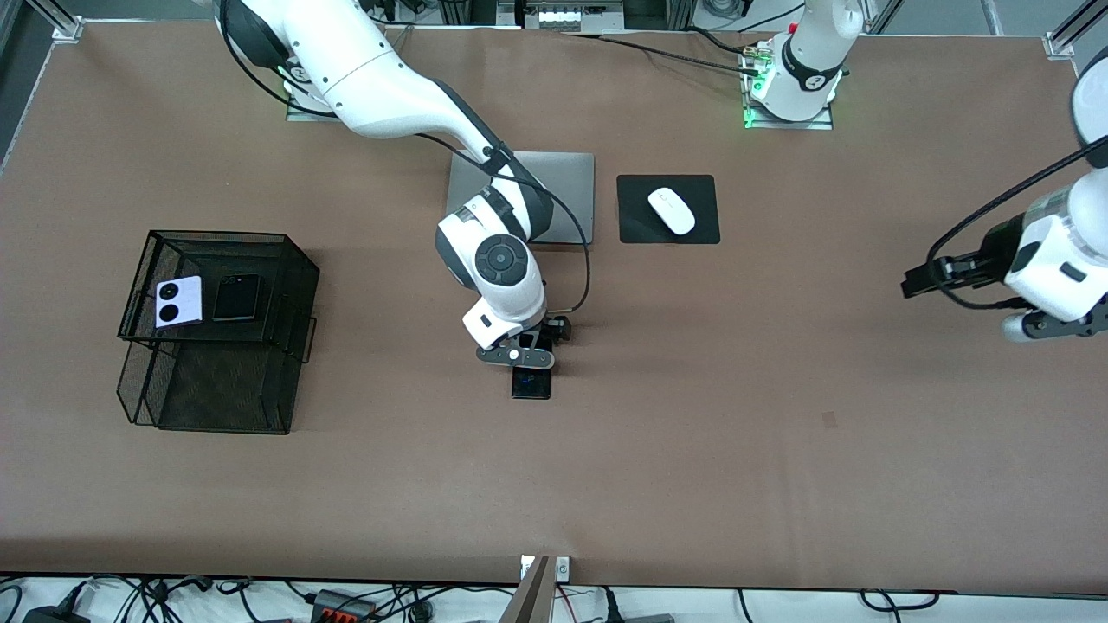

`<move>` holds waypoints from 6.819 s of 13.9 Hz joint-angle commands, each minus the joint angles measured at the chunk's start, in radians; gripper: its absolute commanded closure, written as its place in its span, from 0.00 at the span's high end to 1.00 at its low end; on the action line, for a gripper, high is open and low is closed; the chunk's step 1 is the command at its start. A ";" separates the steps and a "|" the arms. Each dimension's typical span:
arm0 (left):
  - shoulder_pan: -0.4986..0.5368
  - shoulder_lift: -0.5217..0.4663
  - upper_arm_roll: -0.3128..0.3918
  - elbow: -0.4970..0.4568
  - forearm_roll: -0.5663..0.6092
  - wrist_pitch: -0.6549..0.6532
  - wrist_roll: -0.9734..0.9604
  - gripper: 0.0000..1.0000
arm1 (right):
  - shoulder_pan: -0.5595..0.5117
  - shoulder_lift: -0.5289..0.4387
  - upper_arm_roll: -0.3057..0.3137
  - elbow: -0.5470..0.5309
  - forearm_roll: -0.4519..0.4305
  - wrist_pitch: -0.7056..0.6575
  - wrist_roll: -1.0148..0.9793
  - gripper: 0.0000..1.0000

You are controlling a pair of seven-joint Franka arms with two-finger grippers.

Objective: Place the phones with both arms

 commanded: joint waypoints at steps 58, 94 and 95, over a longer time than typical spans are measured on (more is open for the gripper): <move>-0.005 -0.052 -0.011 -0.037 0.041 -0.024 0.109 1.00 | -0.766 -0.266 -0.014 -0.044 -0.017 -0.387 -2.125 0.42; -0.001 -0.029 -0.007 -0.003 0.041 -0.023 0.107 1.00 | -0.834 -0.240 0.006 0.027 0.077 -0.400 -2.279 1.00; -0.002 -0.028 -0.007 -0.003 0.040 -0.023 0.107 1.00 | -0.834 -0.240 0.006 0.042 0.077 -0.420 -2.278 1.00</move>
